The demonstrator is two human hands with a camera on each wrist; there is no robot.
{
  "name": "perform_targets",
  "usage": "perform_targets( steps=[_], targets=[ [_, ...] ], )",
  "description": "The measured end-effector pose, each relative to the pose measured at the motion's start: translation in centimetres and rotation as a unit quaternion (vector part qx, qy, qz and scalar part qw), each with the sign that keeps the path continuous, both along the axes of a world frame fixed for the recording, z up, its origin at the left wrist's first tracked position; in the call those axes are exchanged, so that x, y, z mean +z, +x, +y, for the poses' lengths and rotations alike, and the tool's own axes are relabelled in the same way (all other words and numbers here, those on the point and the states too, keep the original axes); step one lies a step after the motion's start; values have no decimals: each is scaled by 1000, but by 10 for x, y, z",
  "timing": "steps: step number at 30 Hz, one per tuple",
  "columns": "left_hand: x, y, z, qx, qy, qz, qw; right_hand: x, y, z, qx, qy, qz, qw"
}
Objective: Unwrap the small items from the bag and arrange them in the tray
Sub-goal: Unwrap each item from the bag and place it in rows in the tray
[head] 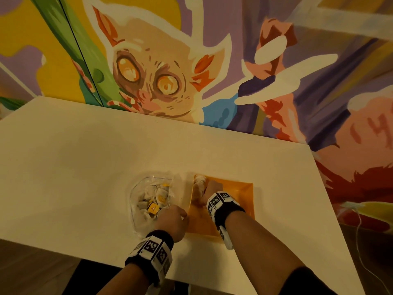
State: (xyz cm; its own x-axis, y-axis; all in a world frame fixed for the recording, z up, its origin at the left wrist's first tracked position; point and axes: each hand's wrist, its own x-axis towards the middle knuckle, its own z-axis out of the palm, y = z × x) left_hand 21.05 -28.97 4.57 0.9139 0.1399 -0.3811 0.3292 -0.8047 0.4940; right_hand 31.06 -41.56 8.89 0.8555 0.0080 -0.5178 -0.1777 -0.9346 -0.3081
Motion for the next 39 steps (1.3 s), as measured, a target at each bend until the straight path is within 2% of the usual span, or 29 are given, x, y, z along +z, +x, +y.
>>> perform_targets(
  steps=[5,14,23,27,32,39],
  targets=[
    [-1,1,1,-1,-1,6,1000,5,3,-2,40,-36,3,999],
    [0,2,2,-2,2,13,1000,12,5,3,30,-14,1,999],
    [4,4,2,-12,0,34,999,16,8,8,67,-19,-33,997],
    [9,4,-1,-33,20,17,999,3,10,12,47,-28,-16,998],
    [15,4,-1,-67,42,42,996,-6,14,12,34,-25,-14,999],
    [12,4,1,-28,24,47,998,-11,16,5,23,-10,1,1000]
  ],
)
